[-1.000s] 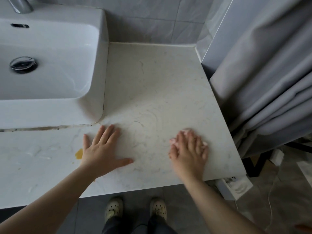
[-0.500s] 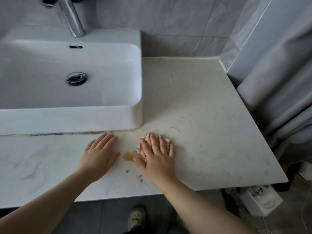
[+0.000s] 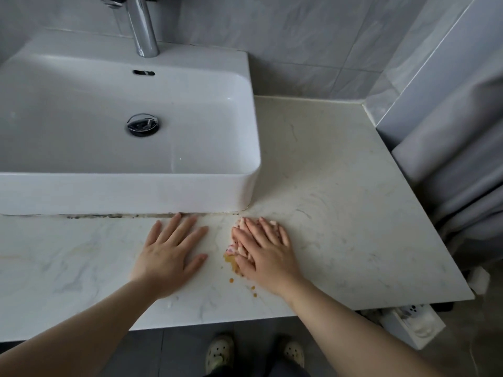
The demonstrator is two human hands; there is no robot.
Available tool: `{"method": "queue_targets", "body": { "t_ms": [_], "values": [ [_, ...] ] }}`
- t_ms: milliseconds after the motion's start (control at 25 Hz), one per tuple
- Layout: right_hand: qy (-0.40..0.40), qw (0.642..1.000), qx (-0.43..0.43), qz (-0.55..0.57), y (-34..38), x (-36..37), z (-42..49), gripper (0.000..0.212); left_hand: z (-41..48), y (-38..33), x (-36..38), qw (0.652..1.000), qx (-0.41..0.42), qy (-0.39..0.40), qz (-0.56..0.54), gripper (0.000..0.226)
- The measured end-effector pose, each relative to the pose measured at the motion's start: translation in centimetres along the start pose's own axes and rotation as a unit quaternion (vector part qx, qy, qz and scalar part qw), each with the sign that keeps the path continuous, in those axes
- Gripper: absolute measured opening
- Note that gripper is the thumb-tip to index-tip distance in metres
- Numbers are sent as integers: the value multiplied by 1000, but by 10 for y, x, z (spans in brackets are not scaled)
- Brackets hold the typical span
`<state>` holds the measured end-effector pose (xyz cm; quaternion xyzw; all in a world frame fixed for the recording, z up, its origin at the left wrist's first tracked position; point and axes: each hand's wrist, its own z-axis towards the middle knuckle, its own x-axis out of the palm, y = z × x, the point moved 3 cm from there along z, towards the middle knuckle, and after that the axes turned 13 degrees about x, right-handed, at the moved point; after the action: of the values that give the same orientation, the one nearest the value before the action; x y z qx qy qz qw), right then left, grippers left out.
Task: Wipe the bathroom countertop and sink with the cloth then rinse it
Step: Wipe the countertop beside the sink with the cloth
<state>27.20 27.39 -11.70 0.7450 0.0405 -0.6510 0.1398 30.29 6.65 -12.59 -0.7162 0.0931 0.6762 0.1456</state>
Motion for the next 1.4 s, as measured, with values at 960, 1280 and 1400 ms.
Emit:
{"method": "queue_targets", "body": {
  "t_ms": [960, 1280, 1400],
  "values": [
    [-26, 999, 11, -39, 5, 7, -24, 55, 1, 3, 4, 997, 13, -69, -26, 67],
    [-58, 995, -35, -72, 24, 13, -29, 62, 1, 4, 4, 998, 13, -63, -24, 64],
    [-62, 993, 77, -59, 8, 5, -24, 69, 2, 3, 3, 998, 14, -64, -20, 61]
  ]
}}
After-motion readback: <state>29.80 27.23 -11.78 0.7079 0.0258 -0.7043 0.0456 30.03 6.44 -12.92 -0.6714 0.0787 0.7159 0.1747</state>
